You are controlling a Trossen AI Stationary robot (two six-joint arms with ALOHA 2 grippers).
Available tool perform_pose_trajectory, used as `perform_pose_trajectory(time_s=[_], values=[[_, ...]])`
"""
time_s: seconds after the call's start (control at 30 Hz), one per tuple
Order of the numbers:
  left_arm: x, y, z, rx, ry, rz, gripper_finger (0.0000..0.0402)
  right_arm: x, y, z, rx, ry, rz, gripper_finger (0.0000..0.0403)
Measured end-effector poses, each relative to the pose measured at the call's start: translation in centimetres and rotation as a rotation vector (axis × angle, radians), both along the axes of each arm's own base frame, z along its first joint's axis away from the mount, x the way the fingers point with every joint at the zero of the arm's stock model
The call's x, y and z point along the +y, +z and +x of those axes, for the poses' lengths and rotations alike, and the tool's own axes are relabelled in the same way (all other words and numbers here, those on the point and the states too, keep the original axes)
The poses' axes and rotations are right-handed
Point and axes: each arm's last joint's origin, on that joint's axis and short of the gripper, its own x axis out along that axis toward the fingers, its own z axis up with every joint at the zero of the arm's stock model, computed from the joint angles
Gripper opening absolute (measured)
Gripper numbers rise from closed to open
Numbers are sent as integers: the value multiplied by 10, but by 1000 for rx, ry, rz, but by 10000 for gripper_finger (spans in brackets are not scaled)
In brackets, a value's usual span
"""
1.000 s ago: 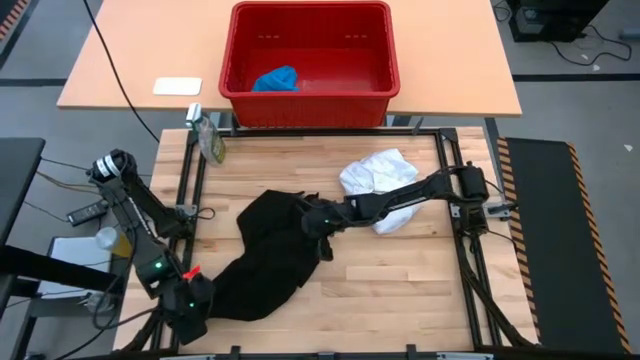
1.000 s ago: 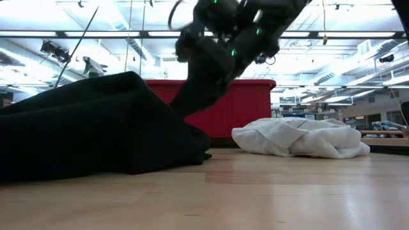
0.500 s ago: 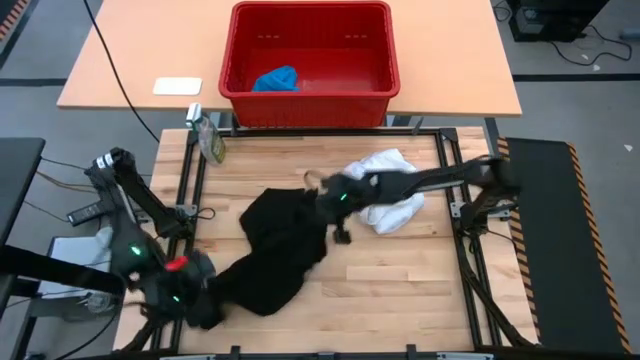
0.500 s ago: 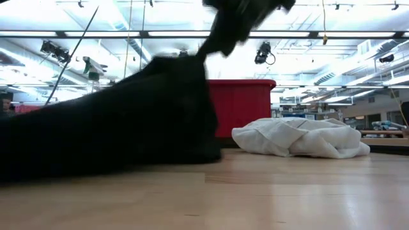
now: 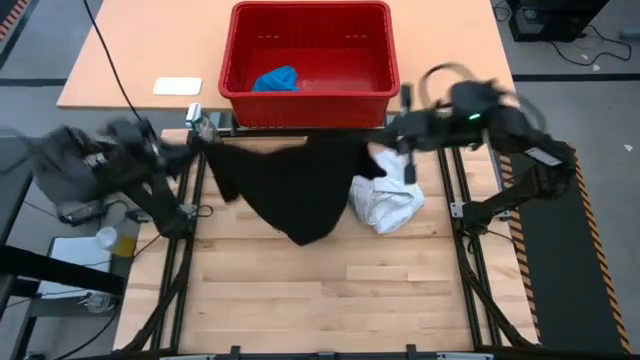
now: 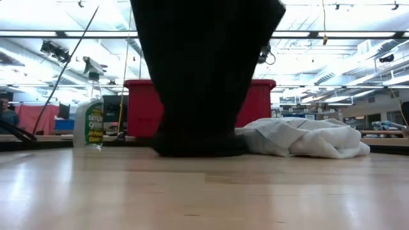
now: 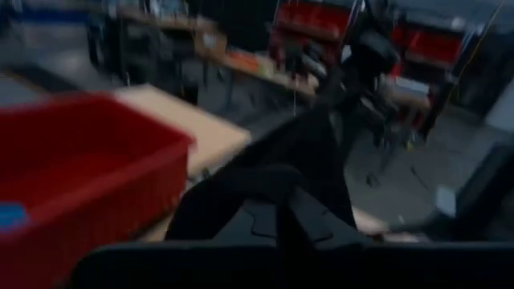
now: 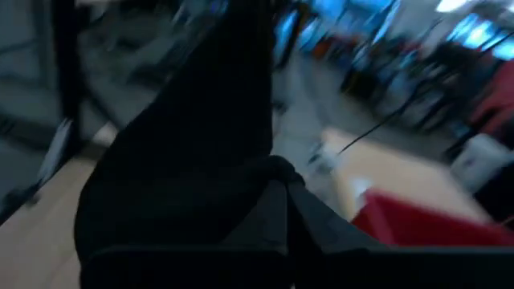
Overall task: Fold laundry
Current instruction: Fold the black shirt
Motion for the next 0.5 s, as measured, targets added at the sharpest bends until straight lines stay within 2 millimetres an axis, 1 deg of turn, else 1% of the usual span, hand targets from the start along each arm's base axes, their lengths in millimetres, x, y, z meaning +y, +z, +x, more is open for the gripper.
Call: perform_pose_trajectory(time_s=[0.13, 0.23, 0.37, 0.5], values=[[17, 42, -9, -77, 35, 129, 0, -1, 33, -25, -135, -98, -47, 2], [31, 66, -21, -128, 84, 199, 0, -6, 50, -38, -206, -237, -111, 3], [46, 91, -35, -219, 147, 276, 0, -15, 65, -45, -315, -388, -200, 3], [55, 108, -46, -373, 175, 362, 0, -22, 84, -53, -491, -517, -249, 3]])
